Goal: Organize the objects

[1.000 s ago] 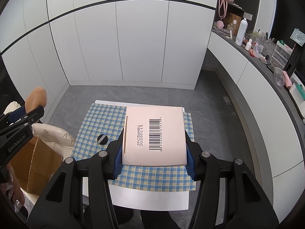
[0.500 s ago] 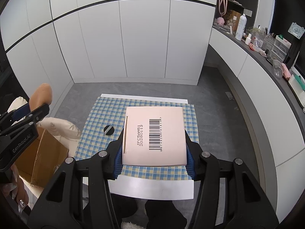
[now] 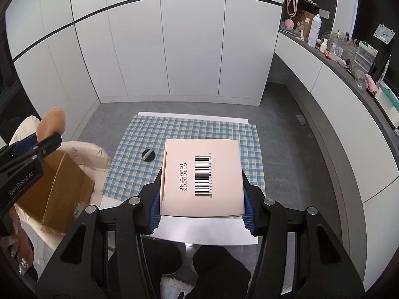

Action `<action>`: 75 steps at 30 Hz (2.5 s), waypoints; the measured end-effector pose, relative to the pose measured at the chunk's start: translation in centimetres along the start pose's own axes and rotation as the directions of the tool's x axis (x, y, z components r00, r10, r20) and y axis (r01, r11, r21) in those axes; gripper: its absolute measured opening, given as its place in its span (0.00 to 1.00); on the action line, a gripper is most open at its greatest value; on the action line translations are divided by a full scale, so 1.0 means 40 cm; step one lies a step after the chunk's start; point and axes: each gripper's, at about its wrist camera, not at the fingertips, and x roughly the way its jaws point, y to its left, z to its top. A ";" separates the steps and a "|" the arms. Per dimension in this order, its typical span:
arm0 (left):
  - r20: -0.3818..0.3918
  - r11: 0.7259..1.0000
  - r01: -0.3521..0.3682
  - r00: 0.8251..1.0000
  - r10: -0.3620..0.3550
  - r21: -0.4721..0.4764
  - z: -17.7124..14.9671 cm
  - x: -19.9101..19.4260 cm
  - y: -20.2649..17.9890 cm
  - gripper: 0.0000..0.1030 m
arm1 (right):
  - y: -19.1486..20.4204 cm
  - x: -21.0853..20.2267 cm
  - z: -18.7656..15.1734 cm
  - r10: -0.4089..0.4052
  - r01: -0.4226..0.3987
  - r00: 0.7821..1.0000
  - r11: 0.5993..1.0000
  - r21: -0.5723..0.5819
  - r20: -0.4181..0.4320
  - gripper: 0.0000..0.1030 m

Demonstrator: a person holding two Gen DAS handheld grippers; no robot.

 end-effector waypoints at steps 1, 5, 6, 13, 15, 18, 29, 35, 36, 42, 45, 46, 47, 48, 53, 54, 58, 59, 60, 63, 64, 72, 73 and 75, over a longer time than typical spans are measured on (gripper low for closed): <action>0.000 1.000 0.004 1.000 -0.004 -0.002 -0.003 -0.004 -0.001 0.48 | 0.003 -0.002 -0.008 0.001 -0.001 1.000 1.000 0.000 -0.001 0.52; 0.005 1.000 0.003 1.000 -0.003 0.005 -0.025 -0.023 -0.001 0.48 | 0.014 -0.011 -0.050 0.011 -0.011 1.000 1.000 0.007 -0.012 0.52; 0.003 1.000 0.004 1.000 -0.004 0.006 -0.029 -0.024 -0.002 0.48 | 0.016 -0.013 -0.060 0.013 -0.013 1.000 1.000 0.008 -0.015 0.52; -0.020 1.000 0.013 1.000 -0.013 0.009 -0.070 -0.036 0.003 0.48 | 0.038 -0.014 -0.131 0.033 -0.032 0.998 0.999 0.005 -0.054 0.52; -0.019 1.000 0.007 1.000 -0.007 0.019 -0.089 -0.046 0.004 0.48 | 0.045 -0.014 -0.147 0.036 -0.036 0.997 0.999 0.000 -0.062 0.52; -0.020 1.000 0.001 1.000 -0.001 0.029 -0.111 -0.056 0.004 0.48 | 0.052 -0.016 -0.169 0.029 -0.030 0.997 1.000 -0.010 -0.071 0.52; -0.043 0.999 0.001 0.999 0.001 0.053 -0.187 -0.074 0.003 0.48 | 0.079 -0.045 -0.253 0.056 -0.059 0.993 0.998 -0.024 -0.099 0.52; -0.061 0.999 0.003 0.998 0.000 0.049 -0.224 -0.077 0.016 0.48 | 0.090 -0.064 -0.286 0.063 -0.066 0.993 0.998 -0.019 -0.098 0.52; -0.064 0.999 0.004 0.998 -0.001 0.046 -0.232 -0.078 0.020 0.48 | 0.090 -0.065 -0.291 0.063 -0.065 0.993 0.998 -0.018 -0.100 0.52; -0.081 0.999 -0.008 0.997 0.012 0.042 -0.266 -0.077 0.041 0.48 | 0.085 -0.068 -0.331 0.060 -0.060 0.991 0.998 0.002 -0.120 0.52; -0.084 0.999 -0.012 0.996 0.014 0.033 -0.283 -0.080 0.052 0.48 | 0.084 -0.070 -0.356 0.056 -0.057 0.990 0.998 0.003 -0.131 0.52; -0.085 0.999 -0.011 0.996 0.013 0.030 -0.290 -0.081 0.056 0.48 | 0.085 -0.072 -0.364 0.058 -0.058 0.989 0.998 0.002 -0.134 0.52; -0.087 0.999 -0.011 0.996 0.013 0.032 -0.295 -0.081 0.059 0.48 | 0.085 -0.073 -0.370 0.058 -0.058 0.989 0.998 0.002 -0.137 0.52; -0.090 0.999 -0.010 0.996 0.013 0.033 -0.301 -0.082 0.060 0.48 | 0.085 -0.075 -0.373 0.057 -0.058 0.989 0.998 0.002 -0.138 0.52; -0.102 0.999 -0.005 0.995 0.008 0.033 -0.335 -0.089 0.069 0.48 | 0.085 -0.091 -0.402 0.064 -0.065 0.988 0.998 0.001 -0.143 0.52; -0.104 1.000 -0.002 0.995 0.006 0.031 -0.341 -0.091 0.070 0.48 | 0.085 -0.094 -0.408 0.073 -0.073 0.987 0.997 0.002 -0.145 0.52; -0.114 0.999 0.014 0.993 -0.010 0.038 -0.370 -0.098 0.069 0.48 | 0.082 -0.109 -0.437 0.083 -0.084 0.984 0.996 0.004 -0.156 0.52; -0.114 0.999 0.015 0.993 -0.010 0.044 -0.377 -0.099 0.068 0.48 | 0.081 -0.110 -0.443 0.085 -0.085 0.983 0.996 0.007 -0.160 0.52; -0.112 0.999 0.012 0.994 -0.006 0.053 -0.385 -0.098 0.067 0.48 | 0.080 -0.111 -0.451 0.090 -0.090 0.982 0.996 0.010 -0.166 0.52; -0.118 0.998 0.018 0.993 -0.011 0.056 -0.404 -0.094 0.069 0.48 | 0.081 -0.107 -0.468 0.087 -0.087 0.980 0.996 0.009 -0.177 0.52; -0.120 0.998 0.020 0.993 -0.014 0.052 -0.410 -0.094 0.072 0.48 | 0.083 -0.104 -0.475 0.081 -0.081 0.980 0.997 0.005 -0.182 0.52; -0.127 0.999 0.035 0.992 -0.030 0.038 -0.448 -0.108 0.085 0.48 | 0.078 -0.119 -0.521 0.061 -0.063 0.981 0.998 -0.005 -0.186 0.52; -0.130 0.999 0.038 0.991 -0.033 0.035 -0.450 -0.109 0.086 0.48 | 0.076 -0.124 -0.530 0.065 -0.067 0.980 0.998 -0.006 -0.188 0.52; -0.131 0.998 0.053 0.990 -0.048 0.036 -0.449 -0.113 0.081 0.48 | 0.075 -0.127 -0.544 0.072 -0.074 0.978 0.997 -0.004 -0.196 0.52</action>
